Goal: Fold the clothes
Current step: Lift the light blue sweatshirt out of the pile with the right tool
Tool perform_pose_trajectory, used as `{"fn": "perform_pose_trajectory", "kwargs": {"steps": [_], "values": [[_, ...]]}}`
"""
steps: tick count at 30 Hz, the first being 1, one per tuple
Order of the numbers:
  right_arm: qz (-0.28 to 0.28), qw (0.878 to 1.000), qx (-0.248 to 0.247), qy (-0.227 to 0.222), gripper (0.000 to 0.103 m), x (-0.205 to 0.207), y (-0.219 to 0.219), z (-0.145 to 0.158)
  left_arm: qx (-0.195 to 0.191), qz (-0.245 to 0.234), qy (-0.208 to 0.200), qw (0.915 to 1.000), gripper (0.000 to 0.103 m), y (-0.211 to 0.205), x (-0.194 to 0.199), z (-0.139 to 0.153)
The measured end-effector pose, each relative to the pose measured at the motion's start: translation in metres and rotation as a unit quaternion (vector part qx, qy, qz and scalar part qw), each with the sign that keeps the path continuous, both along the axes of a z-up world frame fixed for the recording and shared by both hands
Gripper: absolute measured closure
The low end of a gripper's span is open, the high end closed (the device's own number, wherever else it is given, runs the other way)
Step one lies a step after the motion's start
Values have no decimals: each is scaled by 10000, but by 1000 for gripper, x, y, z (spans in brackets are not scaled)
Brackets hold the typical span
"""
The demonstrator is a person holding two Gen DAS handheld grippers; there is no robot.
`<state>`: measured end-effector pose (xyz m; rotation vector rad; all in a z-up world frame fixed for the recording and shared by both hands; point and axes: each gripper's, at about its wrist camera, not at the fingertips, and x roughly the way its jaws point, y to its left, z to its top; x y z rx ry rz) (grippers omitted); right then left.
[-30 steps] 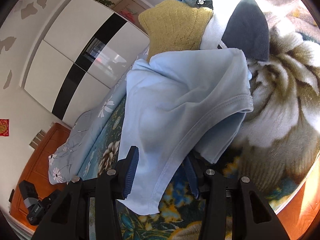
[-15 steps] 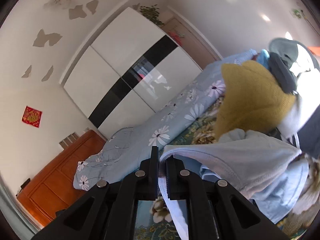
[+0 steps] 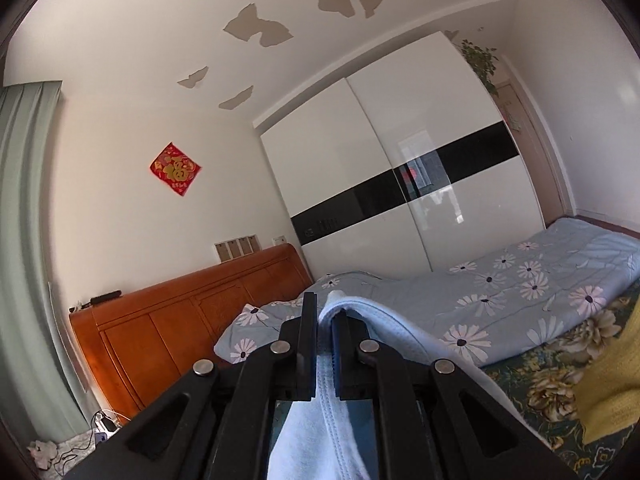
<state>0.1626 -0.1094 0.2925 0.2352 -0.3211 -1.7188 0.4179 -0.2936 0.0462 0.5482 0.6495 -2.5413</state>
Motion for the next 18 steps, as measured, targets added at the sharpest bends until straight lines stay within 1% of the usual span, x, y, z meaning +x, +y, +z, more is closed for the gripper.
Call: {"fn": "perform_pose_trajectory", "kwargs": {"steps": [2, 3, 9, 11, 14, 18], "values": [[102, 9998, -64, 176, 97, 24, -21, 16, -64, 243, 55, 9997, 0, -12, 29, 4], [159, 9996, -37, 228, 97, 35, -31, 18, -96, 362, 80, 9993, 0, -19, 43, 6], [537, 9970, 382, 399, 97, 90, -95, 15, -251, 965, 124, 9949, 0, -45, 116, 11], [650, 9947, 712, 351, 97, 101, -119, 5, -237, 1078, 154, 9938, 0, -51, 132, 9], [846, 9881, 1276, 138, 97, 108, -158, -21, -188, 1155, 197, 9929, 0, -56, 147, 3], [1005, 9721, 2117, -11, 97, 120, -206, -67, -172, 947, 196, 9952, 0, -54, 145, -7]]}}
